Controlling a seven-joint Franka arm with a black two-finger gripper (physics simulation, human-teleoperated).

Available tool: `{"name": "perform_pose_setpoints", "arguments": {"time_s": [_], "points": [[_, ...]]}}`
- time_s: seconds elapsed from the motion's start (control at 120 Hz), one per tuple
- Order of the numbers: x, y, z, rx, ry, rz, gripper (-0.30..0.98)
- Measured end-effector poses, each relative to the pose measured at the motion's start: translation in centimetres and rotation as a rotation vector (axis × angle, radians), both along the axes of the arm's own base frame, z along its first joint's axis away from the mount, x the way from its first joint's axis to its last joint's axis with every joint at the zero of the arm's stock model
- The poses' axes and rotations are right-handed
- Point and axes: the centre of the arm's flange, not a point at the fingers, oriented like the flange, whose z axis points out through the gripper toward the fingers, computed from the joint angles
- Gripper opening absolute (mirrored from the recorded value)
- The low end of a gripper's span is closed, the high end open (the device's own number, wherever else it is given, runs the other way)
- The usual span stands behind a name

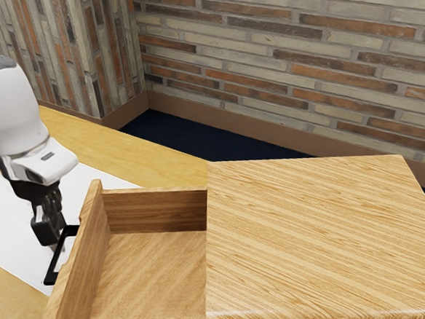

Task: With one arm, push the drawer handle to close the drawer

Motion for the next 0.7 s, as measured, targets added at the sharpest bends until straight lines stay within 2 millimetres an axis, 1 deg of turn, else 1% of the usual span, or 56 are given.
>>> {"name": "perform_pose_setpoints", "arguments": {"time_s": [0.092, 0.242, 0.458, 0.6, 0.7], "points": [[0.5, -1.2, -0.3, 0.009, -0.008, 0.010, 0.43], [1.5, -4.1, -0.5, 0.034, -0.025, 0.028, 0.43], [2.9, -7.9, 0.7, 0.000, -0.108, 0.039, 0.44], [2.6, -12.8, 2.4, -0.016, -0.163, 0.010, 0.44], [3.2, -15.5, 2.6, -0.028, -0.165, 0.017, 0.44]]}}
